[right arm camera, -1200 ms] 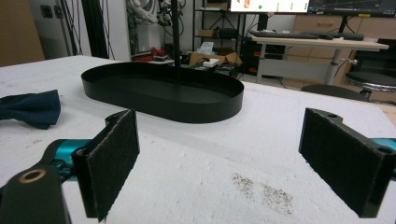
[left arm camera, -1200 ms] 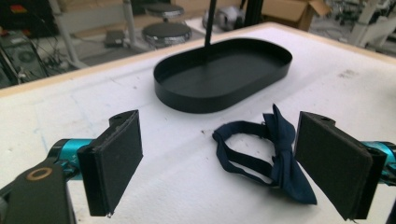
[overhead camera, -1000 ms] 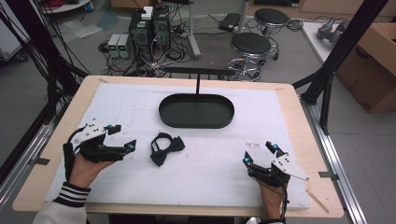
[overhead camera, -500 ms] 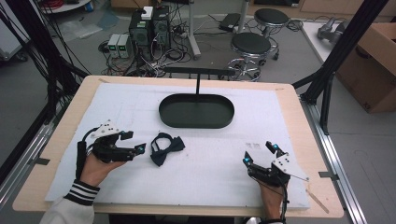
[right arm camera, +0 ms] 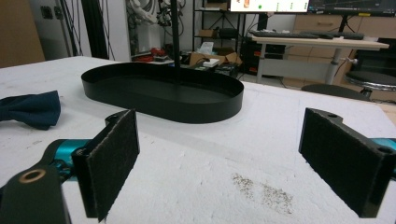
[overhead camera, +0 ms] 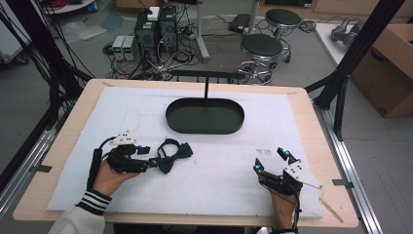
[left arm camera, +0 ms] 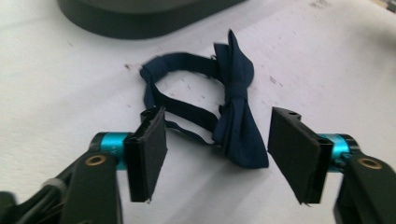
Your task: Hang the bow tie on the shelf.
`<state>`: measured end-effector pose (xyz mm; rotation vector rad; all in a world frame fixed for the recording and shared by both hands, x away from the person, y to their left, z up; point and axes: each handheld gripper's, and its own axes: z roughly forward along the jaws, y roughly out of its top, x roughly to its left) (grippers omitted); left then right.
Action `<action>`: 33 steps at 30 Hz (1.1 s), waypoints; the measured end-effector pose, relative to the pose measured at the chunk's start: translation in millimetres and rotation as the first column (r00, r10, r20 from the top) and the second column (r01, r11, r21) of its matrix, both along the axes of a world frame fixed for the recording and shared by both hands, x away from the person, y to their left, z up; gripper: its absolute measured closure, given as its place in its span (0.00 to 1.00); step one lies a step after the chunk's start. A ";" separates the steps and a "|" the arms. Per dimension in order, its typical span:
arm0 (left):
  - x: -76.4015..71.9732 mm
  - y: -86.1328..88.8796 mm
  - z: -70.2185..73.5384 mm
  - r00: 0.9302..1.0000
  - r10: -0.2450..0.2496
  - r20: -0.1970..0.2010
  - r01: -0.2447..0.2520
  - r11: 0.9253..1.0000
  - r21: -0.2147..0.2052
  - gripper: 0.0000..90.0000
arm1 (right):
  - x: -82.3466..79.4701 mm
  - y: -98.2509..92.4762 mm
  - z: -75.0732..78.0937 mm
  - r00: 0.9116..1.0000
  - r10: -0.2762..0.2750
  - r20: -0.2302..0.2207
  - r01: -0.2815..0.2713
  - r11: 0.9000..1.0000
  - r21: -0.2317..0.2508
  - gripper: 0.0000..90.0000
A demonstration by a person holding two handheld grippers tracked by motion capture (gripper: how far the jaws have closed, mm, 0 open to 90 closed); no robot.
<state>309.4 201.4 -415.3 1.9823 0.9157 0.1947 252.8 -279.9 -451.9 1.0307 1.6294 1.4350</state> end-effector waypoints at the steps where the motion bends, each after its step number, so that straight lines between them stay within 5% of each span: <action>1: 1.2 -0.8 -1.4 1.000 -0.009 -0.028 0.009 1.000 -0.004 0.46 | 0.0 0.0 0.0 1.000 0.001 0.000 -0.001 1.000 0.000 0.12; 2: 4.0 -2.4 -4.6 0.996 -0.009 -0.085 0.009 1.000 0.000 0.45 | 0.0 -0.1 0.0 1.000 0.000 0.000 0.000 1.000 0.000 0.12; 9: 4.4 -8.6 -15.6 0.991 0.002 -0.136 0.000 1.000 0.009 0.49 | 0.5 -0.6 0.1 1.000 0.001 0.005 -0.001 1.000 -0.002 0.12; 20: 1.6 -17.1 -19.4 0.986 -0.005 -0.165 0.014 0.999 0.052 0.66 | 0.5 -0.6 0.0 1.000 0.000 0.005 0.000 1.000 -0.002 0.12; 33: 7.4 -16.4 -22.6 0.975 -0.009 -0.221 0.006 1.000 -0.012 0.92 | 0.3 -0.4 0.0 1.000 -0.001 0.005 0.001 1.000 -0.001 0.12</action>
